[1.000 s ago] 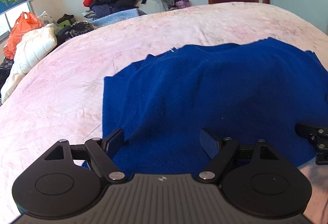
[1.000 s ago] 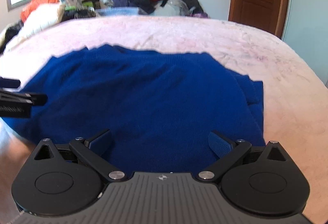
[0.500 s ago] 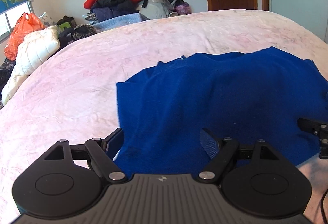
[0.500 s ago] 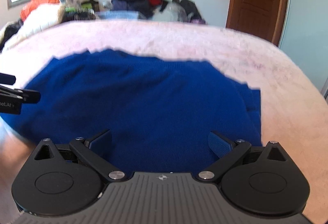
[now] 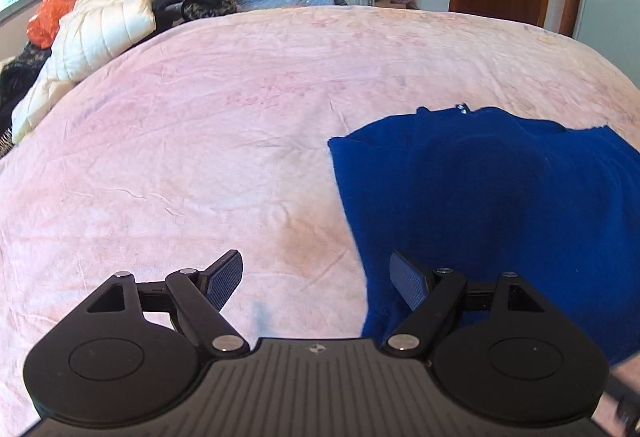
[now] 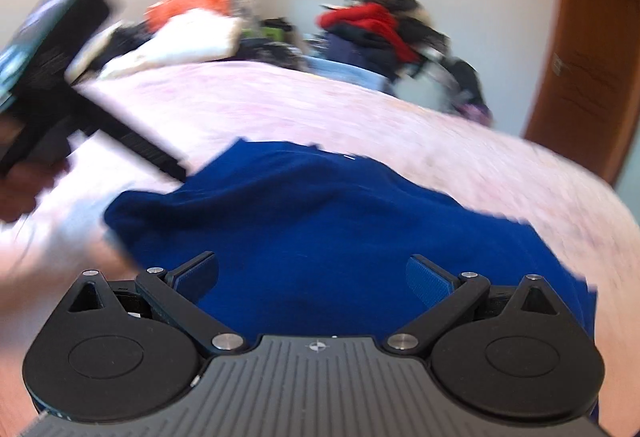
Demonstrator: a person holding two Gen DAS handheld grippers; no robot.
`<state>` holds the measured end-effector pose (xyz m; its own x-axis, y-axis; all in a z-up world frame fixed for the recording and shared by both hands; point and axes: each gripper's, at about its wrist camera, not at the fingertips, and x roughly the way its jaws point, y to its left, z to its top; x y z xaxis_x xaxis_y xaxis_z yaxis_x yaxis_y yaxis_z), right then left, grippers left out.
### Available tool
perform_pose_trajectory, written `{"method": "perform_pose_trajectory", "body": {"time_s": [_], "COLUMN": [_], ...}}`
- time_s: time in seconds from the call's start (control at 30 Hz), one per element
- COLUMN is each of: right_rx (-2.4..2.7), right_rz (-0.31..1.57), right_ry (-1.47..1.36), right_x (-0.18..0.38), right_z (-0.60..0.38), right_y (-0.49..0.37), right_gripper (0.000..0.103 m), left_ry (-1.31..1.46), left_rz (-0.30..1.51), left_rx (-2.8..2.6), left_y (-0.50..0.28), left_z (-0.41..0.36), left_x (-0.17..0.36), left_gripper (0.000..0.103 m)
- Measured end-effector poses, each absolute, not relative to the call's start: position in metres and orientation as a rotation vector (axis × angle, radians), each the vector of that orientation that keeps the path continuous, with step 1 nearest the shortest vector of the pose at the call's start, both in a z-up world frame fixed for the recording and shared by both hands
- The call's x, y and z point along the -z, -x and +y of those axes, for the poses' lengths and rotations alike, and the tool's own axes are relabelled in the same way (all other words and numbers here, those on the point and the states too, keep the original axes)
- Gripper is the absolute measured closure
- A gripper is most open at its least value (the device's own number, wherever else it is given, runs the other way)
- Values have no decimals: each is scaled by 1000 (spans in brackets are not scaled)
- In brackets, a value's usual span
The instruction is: Fold small clothes
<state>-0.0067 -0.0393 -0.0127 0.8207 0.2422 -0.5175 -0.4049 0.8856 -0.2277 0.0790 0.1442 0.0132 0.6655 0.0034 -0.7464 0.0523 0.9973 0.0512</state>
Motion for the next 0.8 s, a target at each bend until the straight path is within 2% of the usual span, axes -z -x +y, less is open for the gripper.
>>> {"method": "perform_pose_trajectory", "body": {"time_s": [0.13, 0.3, 0.53, 0.8], "right_rx": [-366, -383, -377, -362], "right_rz": [459, 438, 487, 449], "right_ry": [569, 720, 722, 805], "right_x": [21, 33, 38, 47], "right_z": [-5, 19, 31, 47], "right_y": [24, 38, 34, 22], "right_gripper": [2, 2, 2, 2], "left_ry": [-32, -38, -31, 48], "left_rz": [867, 888, 906, 952], "left_rx": [35, 24, 12, 56], "left_y": [-91, -99, -107, -121], "left_z": [151, 146, 143, 152], "left_x": [-11, -9, -6, 4], "left_gripper": [22, 22, 22, 22]}}
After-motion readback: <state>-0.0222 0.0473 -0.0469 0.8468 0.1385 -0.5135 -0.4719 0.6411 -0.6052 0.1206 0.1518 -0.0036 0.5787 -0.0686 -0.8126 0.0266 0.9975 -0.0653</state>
